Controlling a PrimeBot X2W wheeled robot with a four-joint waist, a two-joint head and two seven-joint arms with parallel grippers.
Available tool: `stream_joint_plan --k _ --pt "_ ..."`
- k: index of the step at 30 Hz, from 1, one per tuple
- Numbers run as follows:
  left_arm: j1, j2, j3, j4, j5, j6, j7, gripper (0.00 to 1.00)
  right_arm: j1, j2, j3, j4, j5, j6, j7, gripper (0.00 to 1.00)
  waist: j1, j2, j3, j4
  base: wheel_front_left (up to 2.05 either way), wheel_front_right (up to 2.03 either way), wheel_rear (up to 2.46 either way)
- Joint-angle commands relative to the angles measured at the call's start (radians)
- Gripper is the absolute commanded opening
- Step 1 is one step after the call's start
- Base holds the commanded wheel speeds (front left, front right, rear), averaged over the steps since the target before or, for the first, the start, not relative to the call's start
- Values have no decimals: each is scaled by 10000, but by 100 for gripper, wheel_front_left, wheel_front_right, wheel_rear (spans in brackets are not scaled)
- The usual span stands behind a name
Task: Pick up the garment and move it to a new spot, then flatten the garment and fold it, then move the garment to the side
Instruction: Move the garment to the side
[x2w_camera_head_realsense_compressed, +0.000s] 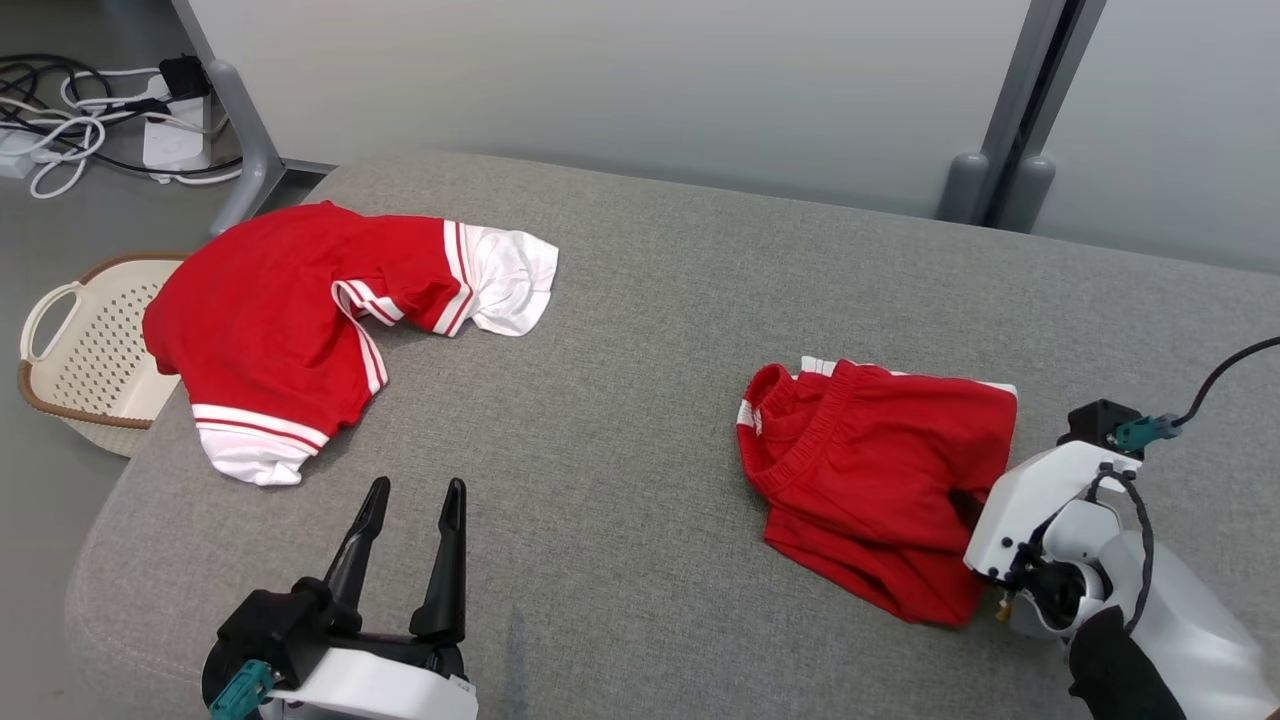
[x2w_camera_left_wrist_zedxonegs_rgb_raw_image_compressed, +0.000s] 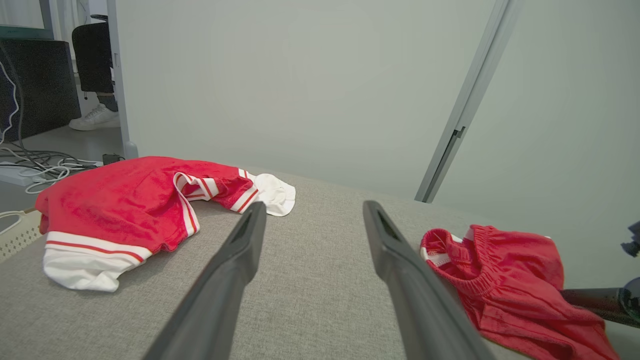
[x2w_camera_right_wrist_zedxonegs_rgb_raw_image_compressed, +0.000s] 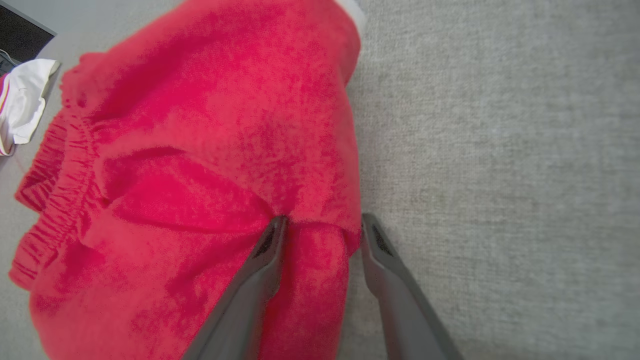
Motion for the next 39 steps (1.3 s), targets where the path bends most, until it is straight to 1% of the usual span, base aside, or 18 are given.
stream_joint_plan --k 1,5,10,14,18,19,25,31,35,39 --pt "-97 34 57 21 -8 25 -2 100 236 103 119 -13 143 3 -62 0 0 -1 -84 -76 0 0 0" --pt "-55 32 68 32 96 -49 -2 100 233 49 282 -303 340 3 -495 0 0 -1 -307 -362 0 0 0" --pt "81 30 91 49 182 -125 -2 100 255 -75 584 -687 542 3 -893 0 0 -1 -593 -1041 0 0 0" --pt "122 30 21 53 189 -198 -2 100 309 -217 934 -1016 695 3 -1005 0 0 -1 -765 -1856 0 0 0" --pt "78 33 -129 -23 72 -239 -2 100 249 -388 1324 -1310 823 3 -972 0 0 -1 -755 -2887 0 0 0" --pt "78 33 -129 -23 72 -239 -2 100 249 -388 1324 -1310 823 3 -972 0 0 -1 -755 -2887 0 0 0" --pt "-143 35 -426 -116 -114 -176 -2 100 -79 -589 1854 -1610 955 3 -901 0 0 -1 -568 -4415 0 0 0" --pt "-445 38 -757 -46 -154 -179 -1 100 -370 -741 2290 -1815 1122 3 -993 0 0 -1 -365 -5593 0 0 0" --pt "-614 34 -866 9 -104 -166 -1 100 -659 -941 2642 -1701 941 3 -1242 0 0 -1 -191 -6065 0 0 0" --pt "-770 41 -913 74 75 -221 0 100 -1235 -1252 3043 -1466 585 3 -1629 0 0 -1 133 -6239 0 0 0"
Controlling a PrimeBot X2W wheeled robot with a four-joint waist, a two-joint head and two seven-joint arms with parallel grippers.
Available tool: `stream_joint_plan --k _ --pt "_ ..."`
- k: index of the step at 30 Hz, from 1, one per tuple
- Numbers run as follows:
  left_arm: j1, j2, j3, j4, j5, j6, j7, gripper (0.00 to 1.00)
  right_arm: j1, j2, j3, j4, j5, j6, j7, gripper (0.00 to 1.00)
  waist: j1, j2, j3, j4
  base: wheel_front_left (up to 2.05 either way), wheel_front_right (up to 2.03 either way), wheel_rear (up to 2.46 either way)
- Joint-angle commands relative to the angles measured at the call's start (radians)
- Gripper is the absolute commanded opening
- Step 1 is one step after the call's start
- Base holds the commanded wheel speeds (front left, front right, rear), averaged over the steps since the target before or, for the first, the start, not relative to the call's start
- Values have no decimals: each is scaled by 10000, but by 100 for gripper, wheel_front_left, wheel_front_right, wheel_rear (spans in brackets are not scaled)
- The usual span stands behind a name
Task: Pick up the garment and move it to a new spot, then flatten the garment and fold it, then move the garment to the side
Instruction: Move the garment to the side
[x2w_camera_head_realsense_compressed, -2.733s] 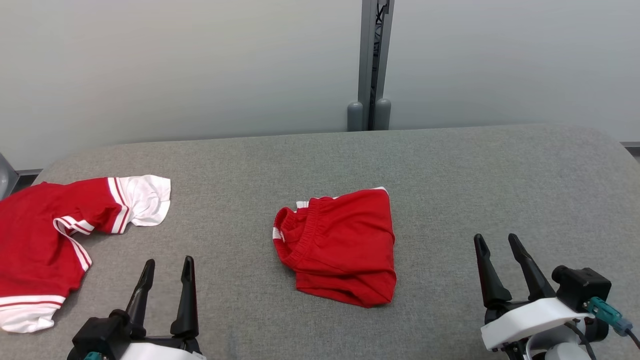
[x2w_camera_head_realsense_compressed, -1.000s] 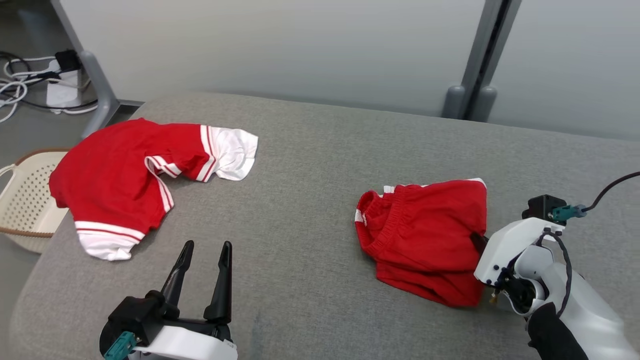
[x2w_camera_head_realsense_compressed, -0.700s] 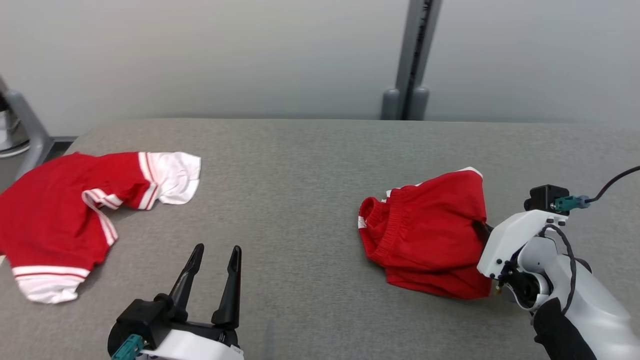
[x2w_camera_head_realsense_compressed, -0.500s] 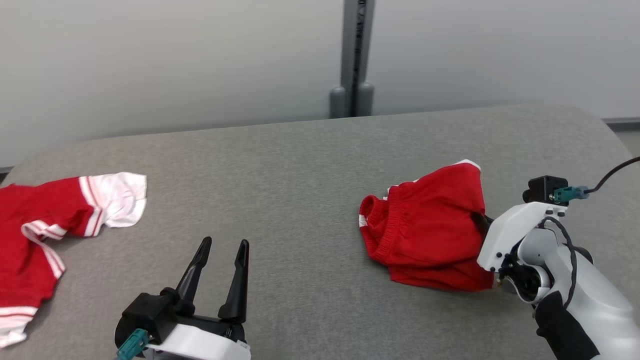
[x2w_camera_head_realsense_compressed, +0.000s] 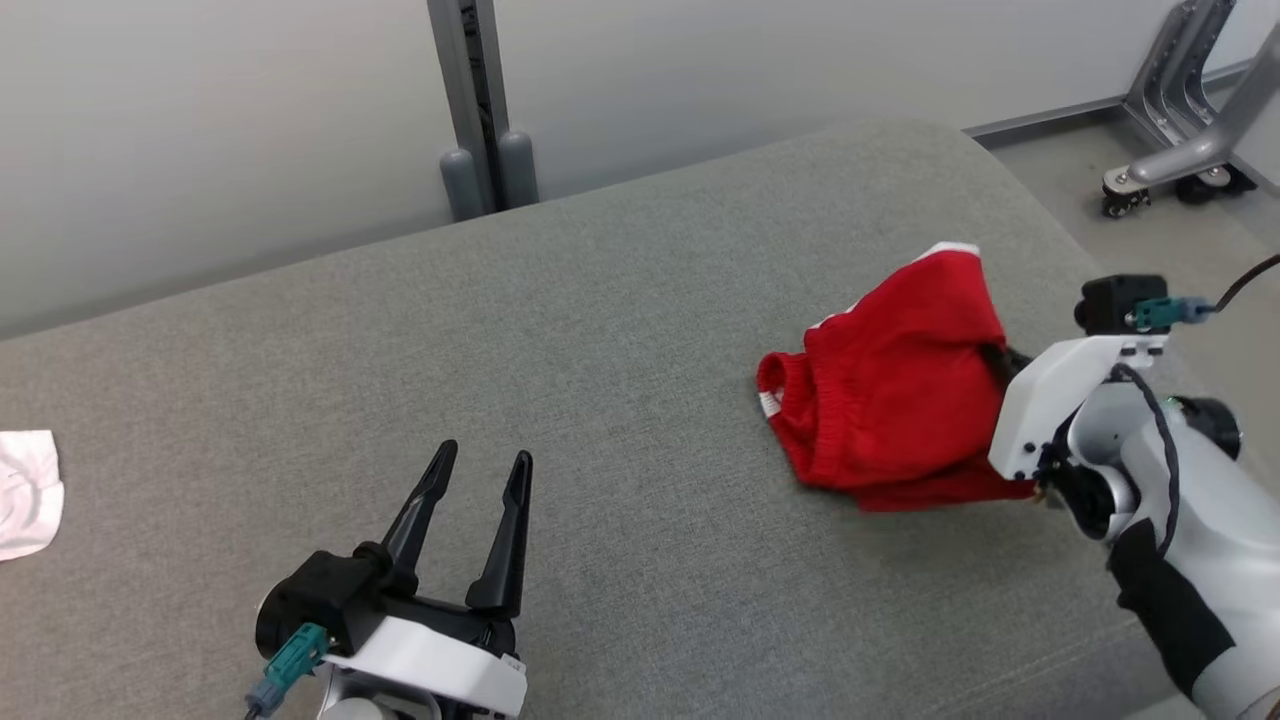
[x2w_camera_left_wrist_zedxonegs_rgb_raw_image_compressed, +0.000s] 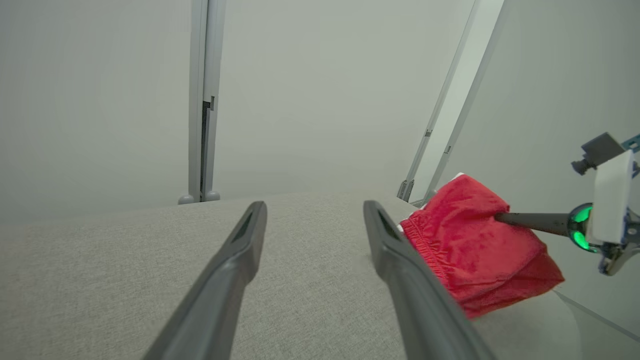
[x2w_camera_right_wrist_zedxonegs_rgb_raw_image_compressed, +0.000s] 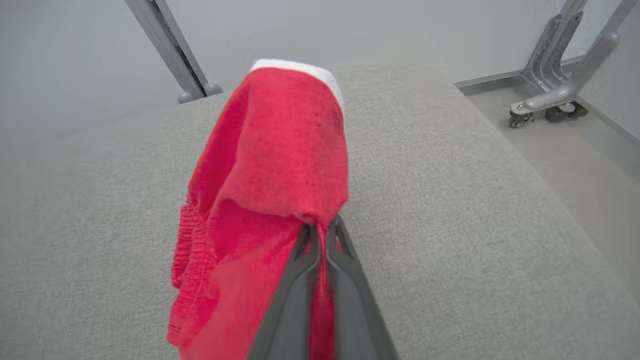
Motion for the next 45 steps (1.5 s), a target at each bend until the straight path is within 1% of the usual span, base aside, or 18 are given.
stream_joint_plan --k 1,6,12,14,15,16,17,21,28,32,34,39,41,45 --pt "-207 54 6 36 135 -41 1 100 -394 -168 132 138 -200 3 -211 0 0 0 376 -141 0 0 0" --pt "-564 117 -60 133 307 -149 0 100 -1250 -695 445 785 -647 3 -771 0 0 0 1035 34 0 0 0" --pt "-891 241 -113 234 396 -216 0 100 -2164 -1296 513 2181 -1262 1 -1176 0 0 0 1509 269 0 0 0" --pt "-936 256 -97 262 385 -241 0 100 -2373 -1379 446 2526 -1457 3 -1424 0 0 0 1559 297 0 0 0" --pt "-941 259 -97 281 376 -235 0 100 -2420 -1376 361 2651 -1503 3 -1522 29 0 0 1563 303 0 0 0" --pt "-955 253 -98 301 367 -230 0 100 -2464 -1375 271 2750 -1559 3 -1613 62 0 0 1559 304 0 0 0" --pt "-971 258 -84 320 358 -238 0 100 -2511 -1374 194 2811 -1626 3 -1724 100 0 0 1545 294 0 0 0" --pt "-981 252 -48 384 328 -247 0 100 -2530 -1250 -18 2948 -1880 3 -2062 100 0 0 1413 236 0 0 0" --pt "-874 212 -7 384 263 -264 0 100 -2567 -1274 -327 2985 -2323 3 -2742 100 0 0 1097 254 0 0 0" --pt "-639 192 163 318 191 -231 0 100 -2585 -1081 -402 2966 -2470 3 -3274 100 0 0 752 326 0 0 0" --pt "-554 177 299 258 175 -199 0 100 -2515 -956 -416 2759 -2443 3 -3505 100 0 0 557 390 0 0 0" --pt "-215 163 778 90 147 -100 2 100 -2050 -804 -523 1640 -2222 3 -3768 100 0 0 23 669 0 0 0" --pt "-73 187 1047 1 149 -58 0 100 -1751 -813 -665 795 -2163 3 -3771 100 0 0 -158 816 0 0 0" --pt "173 250 1585 -182 213 7 0 100 -632 -941 -1223 -1044 -2229 3 -3770 100 0 0 -421 1232 0 0 0"
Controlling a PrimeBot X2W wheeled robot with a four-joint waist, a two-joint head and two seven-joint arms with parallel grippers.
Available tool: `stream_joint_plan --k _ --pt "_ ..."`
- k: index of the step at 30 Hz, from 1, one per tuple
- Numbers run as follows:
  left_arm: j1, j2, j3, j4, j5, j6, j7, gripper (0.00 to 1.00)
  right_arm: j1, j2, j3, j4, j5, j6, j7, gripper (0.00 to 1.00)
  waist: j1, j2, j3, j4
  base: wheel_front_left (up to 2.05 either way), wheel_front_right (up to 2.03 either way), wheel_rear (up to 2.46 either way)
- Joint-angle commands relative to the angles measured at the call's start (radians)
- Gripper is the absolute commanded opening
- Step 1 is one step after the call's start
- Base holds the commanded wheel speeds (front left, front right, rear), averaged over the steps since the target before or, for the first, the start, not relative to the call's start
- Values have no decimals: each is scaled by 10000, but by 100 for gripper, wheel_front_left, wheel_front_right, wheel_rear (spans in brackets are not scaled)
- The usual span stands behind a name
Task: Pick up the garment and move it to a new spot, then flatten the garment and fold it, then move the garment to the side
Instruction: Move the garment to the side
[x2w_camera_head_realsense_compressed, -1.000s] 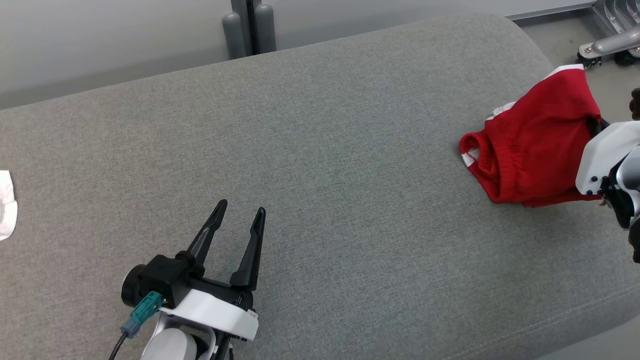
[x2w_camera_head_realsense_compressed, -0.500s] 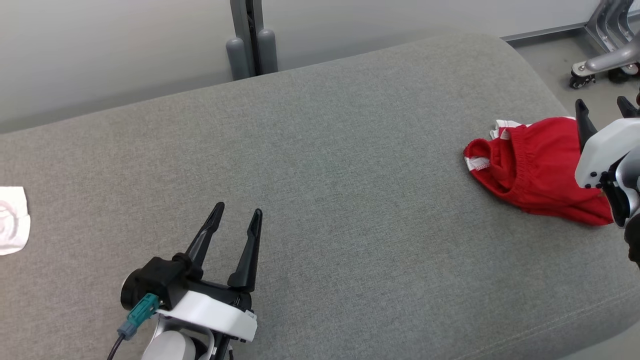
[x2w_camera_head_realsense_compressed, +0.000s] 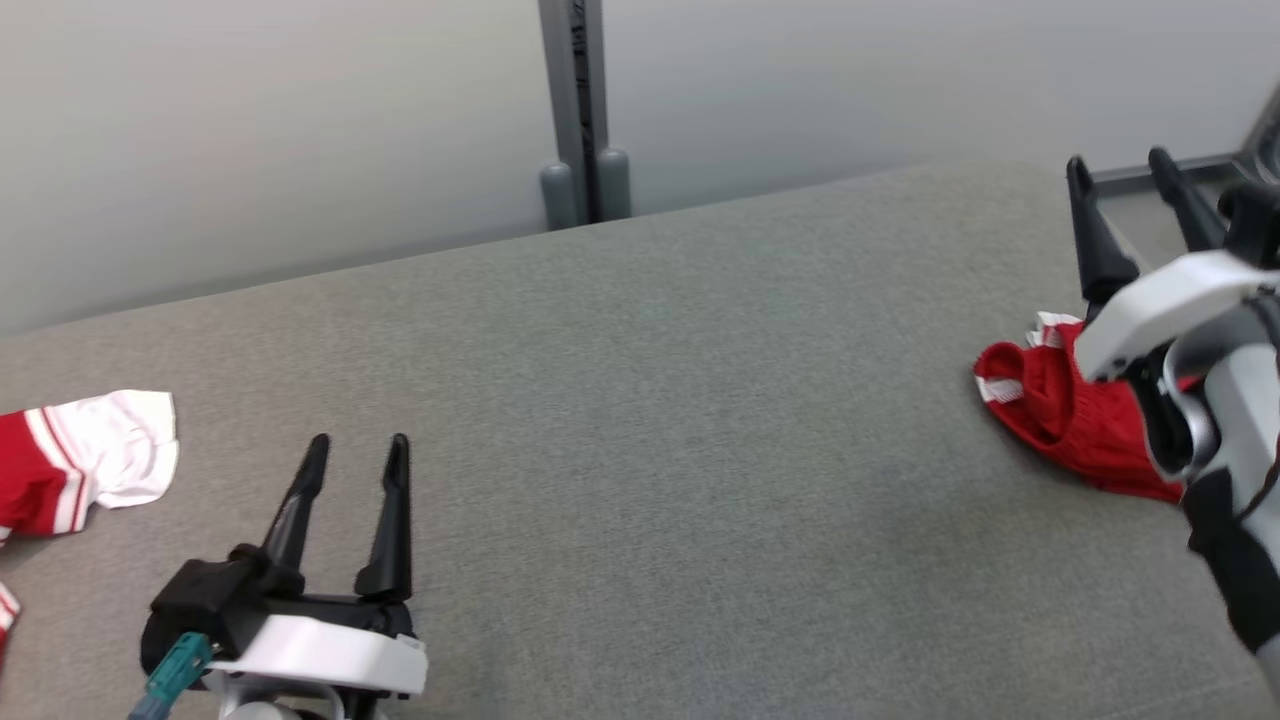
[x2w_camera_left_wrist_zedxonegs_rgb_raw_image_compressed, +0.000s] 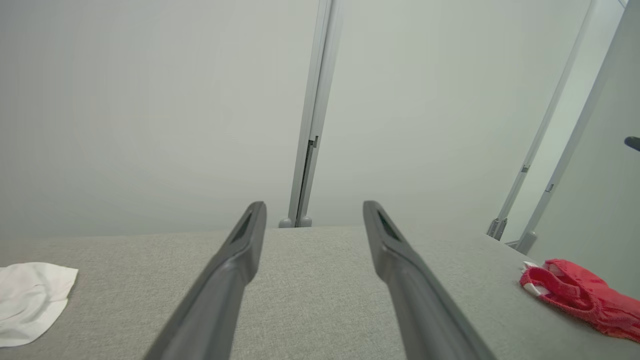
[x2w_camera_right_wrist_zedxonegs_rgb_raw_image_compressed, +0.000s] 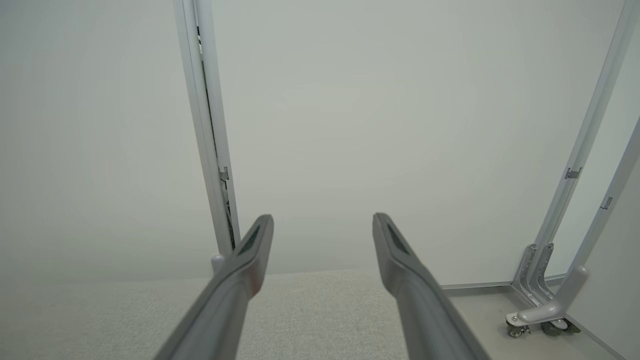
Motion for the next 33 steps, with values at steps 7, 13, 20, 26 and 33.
stream_joint_plan --k 7,13,20,26,33 --pt "504 73 763 -218 81 82 -2 100 2370 269 -899 -2626 -457 3 -42 100 0 -1 -536 879 0 0 0" --pt "909 1 966 -213 146 212 -2 100 4466 851 -1603 -4493 -578 3 -41 100 0 -1 -857 1479 0 0 0" --pt "1183 -70 1100 76 126 480 0 100 6239 1274 -2042 -5298 -681 3 -29 100 0 -1 -1084 1914 0 0 0" --pt "1319 -97 1019 288 277 621 -2 100 7019 1570 -2099 -5547 -960 3 -33 100 0 -1 -1133 2005 0 0 0" --pt "1305 -127 971 356 217 609 -2 100 7426 1836 -1961 -5671 -1331 3 -40 100 0 -1 -1093 2055 0 0 0"
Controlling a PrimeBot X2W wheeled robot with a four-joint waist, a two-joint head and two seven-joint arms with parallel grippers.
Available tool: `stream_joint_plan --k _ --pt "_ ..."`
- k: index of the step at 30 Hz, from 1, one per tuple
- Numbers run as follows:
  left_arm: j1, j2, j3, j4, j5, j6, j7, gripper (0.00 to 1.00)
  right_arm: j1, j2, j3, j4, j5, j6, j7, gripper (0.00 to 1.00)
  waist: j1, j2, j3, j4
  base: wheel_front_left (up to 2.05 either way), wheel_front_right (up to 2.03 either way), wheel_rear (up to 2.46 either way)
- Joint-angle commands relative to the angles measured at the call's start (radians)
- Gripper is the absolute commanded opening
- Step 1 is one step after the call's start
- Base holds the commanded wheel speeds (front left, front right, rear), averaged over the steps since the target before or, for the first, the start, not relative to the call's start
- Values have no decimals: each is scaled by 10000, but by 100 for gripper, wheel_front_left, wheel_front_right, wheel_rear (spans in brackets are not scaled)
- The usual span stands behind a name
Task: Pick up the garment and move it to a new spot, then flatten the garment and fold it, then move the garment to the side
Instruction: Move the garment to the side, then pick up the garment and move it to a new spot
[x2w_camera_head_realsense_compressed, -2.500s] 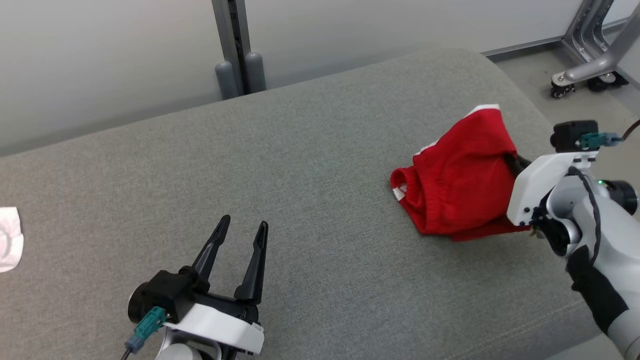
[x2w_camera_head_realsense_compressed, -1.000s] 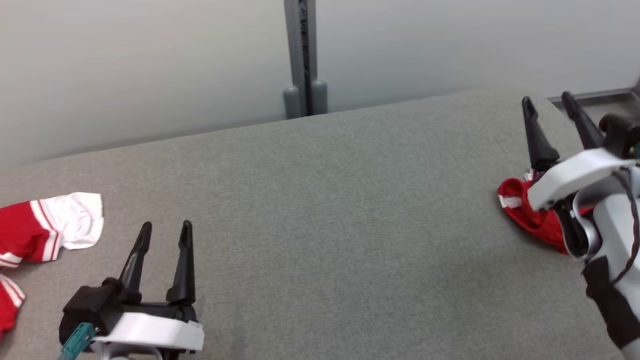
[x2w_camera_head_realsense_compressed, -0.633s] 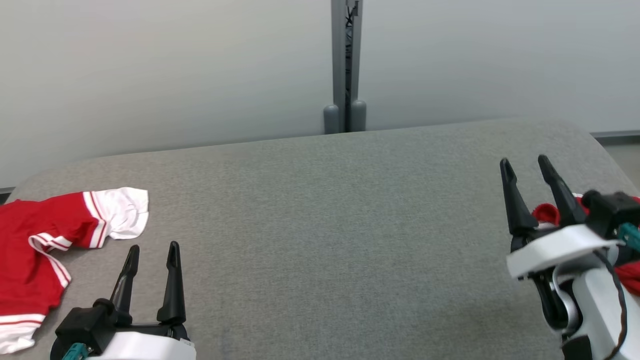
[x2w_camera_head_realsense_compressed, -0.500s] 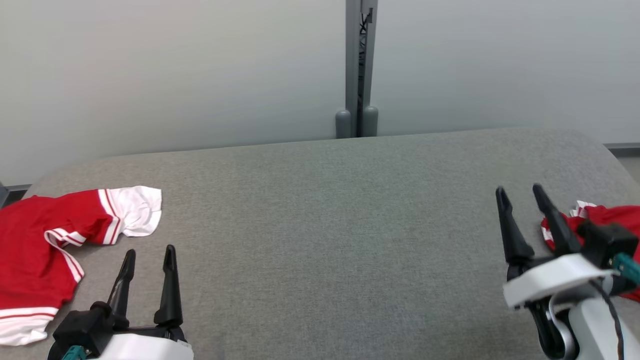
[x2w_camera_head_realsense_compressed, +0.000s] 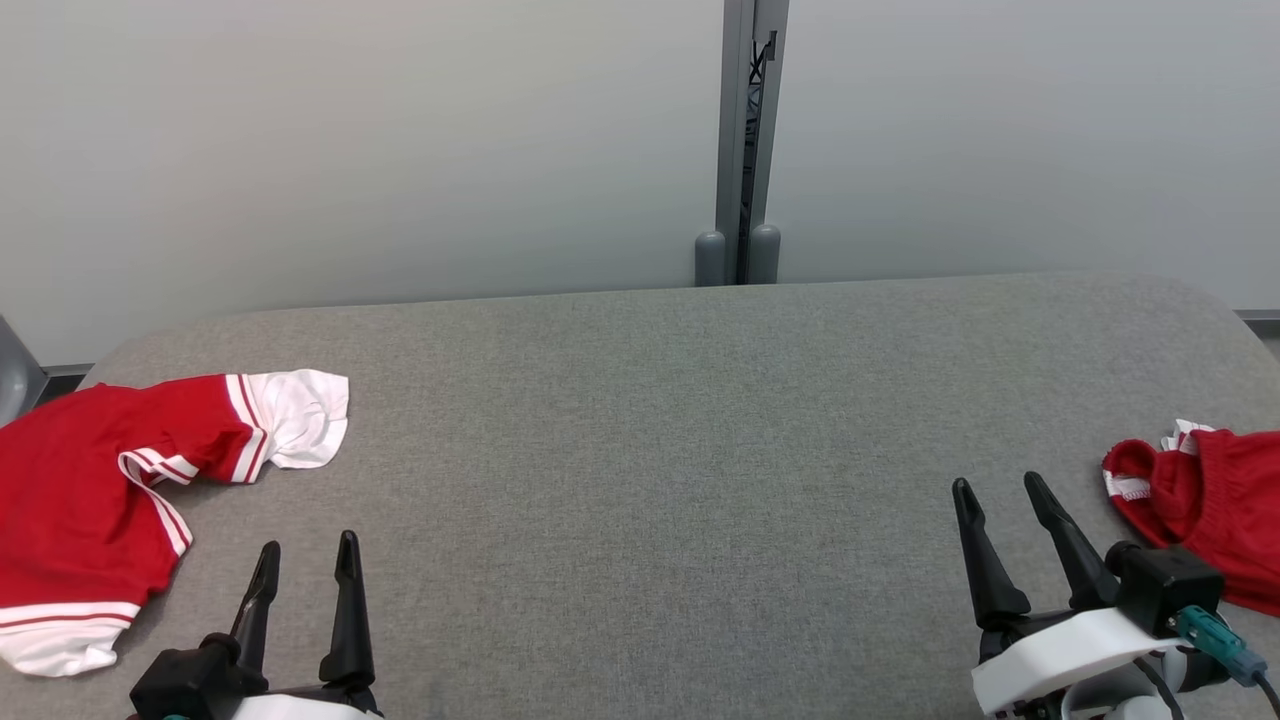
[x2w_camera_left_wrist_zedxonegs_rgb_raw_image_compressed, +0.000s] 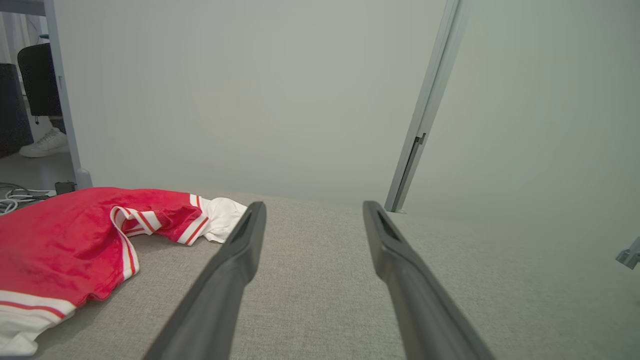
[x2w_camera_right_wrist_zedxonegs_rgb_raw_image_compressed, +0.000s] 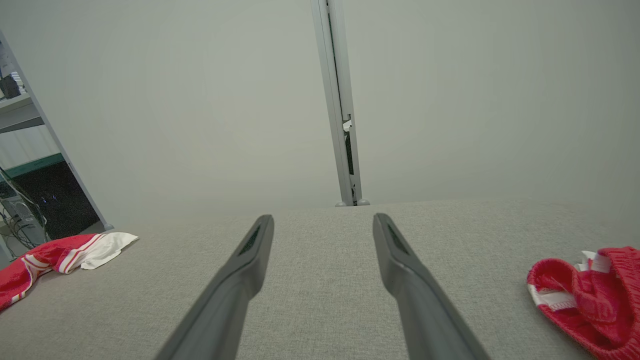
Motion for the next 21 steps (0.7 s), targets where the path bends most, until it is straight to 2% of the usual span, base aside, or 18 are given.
stream_joint_plan --k 1,16,21 --pt "-11 22 -22 22 -40 -24 -2 100 74 18 -57 -69 -71 3 -43 100 0 -1 7 -9 0 0 0" --pt "-51 13 -196 -7 -189 75 -2 100 79 88 -58 -249 -254 3 -45 100 0 -1 -15 110 0 0 0" --pt "-160 18 -213 -25 -92 132 -2 100 -32 94 19 -349 -208 3 -46 100 0 -1 66 459 0 0 0"
